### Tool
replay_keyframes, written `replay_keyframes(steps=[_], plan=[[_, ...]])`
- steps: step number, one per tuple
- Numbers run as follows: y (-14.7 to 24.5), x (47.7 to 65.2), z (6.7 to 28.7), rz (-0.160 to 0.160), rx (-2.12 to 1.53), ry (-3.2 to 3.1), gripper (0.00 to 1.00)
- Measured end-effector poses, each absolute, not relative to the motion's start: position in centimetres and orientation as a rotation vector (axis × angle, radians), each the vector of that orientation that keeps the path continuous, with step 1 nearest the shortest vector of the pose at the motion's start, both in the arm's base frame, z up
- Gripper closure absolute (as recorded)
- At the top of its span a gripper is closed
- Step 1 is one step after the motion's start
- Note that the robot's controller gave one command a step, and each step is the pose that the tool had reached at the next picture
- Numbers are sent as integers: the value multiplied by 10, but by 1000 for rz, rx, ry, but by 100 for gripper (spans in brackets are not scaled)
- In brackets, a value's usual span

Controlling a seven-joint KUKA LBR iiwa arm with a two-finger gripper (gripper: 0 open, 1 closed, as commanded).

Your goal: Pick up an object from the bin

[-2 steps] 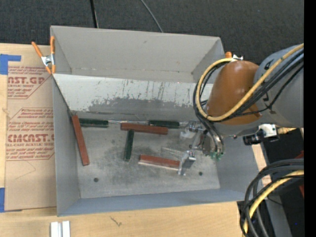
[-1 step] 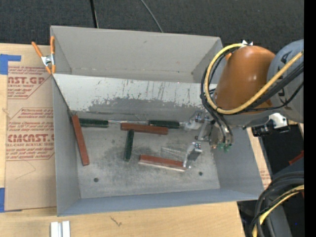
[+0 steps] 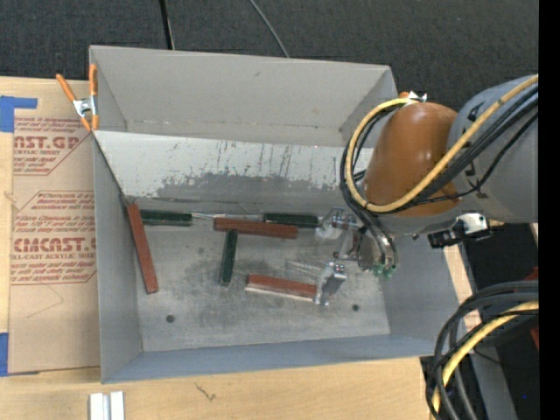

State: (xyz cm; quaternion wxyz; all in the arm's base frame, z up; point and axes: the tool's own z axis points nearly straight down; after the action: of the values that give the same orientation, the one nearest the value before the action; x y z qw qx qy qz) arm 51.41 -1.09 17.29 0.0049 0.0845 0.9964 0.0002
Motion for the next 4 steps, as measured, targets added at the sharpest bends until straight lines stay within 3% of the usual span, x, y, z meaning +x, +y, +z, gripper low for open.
replay_keyframes(steps=[1,2,4], plan=[[-14,528,108,0,89,3136,0],[11,521,76,0,51,3126,100],[11,520,77,-1,50,3127,100]])
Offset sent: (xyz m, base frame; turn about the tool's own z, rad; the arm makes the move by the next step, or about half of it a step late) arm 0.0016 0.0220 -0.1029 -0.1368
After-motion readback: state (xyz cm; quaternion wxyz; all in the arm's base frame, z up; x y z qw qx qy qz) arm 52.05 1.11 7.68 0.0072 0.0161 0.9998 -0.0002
